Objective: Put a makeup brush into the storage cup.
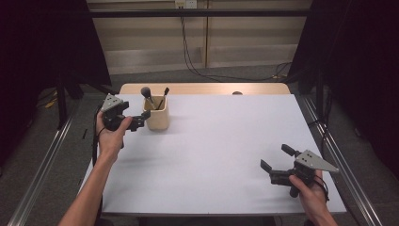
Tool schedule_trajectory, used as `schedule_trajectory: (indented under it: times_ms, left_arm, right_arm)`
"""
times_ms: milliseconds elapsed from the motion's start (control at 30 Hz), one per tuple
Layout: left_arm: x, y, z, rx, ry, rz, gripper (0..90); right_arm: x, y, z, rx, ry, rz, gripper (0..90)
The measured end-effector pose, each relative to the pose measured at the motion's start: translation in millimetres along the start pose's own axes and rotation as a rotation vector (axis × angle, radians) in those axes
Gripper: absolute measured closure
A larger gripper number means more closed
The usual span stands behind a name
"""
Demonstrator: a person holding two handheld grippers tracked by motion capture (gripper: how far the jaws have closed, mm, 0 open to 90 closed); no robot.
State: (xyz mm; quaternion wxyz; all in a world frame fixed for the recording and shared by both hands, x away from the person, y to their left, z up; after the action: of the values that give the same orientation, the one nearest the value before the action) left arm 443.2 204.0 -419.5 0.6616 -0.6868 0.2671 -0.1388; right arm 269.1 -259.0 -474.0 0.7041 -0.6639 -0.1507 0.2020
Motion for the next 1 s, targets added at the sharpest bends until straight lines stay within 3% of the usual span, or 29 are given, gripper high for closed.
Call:
schedule_trajectory:
  times_ms: [433,667,800,1000]
  left_arm:
    - [-22.3,8.6,-12.9,0.036,0.033,-0.004,3.5]
    - [-34.3,19.7,-17.5,0.027,0.048,0.007,3.5]
    - [-42.9,22.2,-24.0,0.069,0.057,0.014,3.9]
    - [-55.0,24.0,-29.7,0.041,0.072,0.003,4.6]
  right_arm:
    - [-1.1,0.1,0.0,-0.009,-0.006,0.002,0.0]
    - [-1.0,0.2,0.1,-0.003,-0.004,0.003,0.0]
    - [-1.1,-0.1,0.5,-0.003,-0.005,0.001,0.0]
    - [-0.8,0.3,1.0,-0.002,-0.007,0.005,0.0]
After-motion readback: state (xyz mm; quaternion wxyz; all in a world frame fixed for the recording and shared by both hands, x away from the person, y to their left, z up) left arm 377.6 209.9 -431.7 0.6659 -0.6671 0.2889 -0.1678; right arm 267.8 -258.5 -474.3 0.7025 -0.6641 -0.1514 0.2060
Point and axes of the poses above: each handheld gripper's, and its own axes: x roughly forward along the jaws, y roughly out of its underside, z roughly to its left, the point moved 6 cm from there along x, roughly forward along the jaws, and after that the axes turned 11 degrees about -z, right-handed, at the moved point
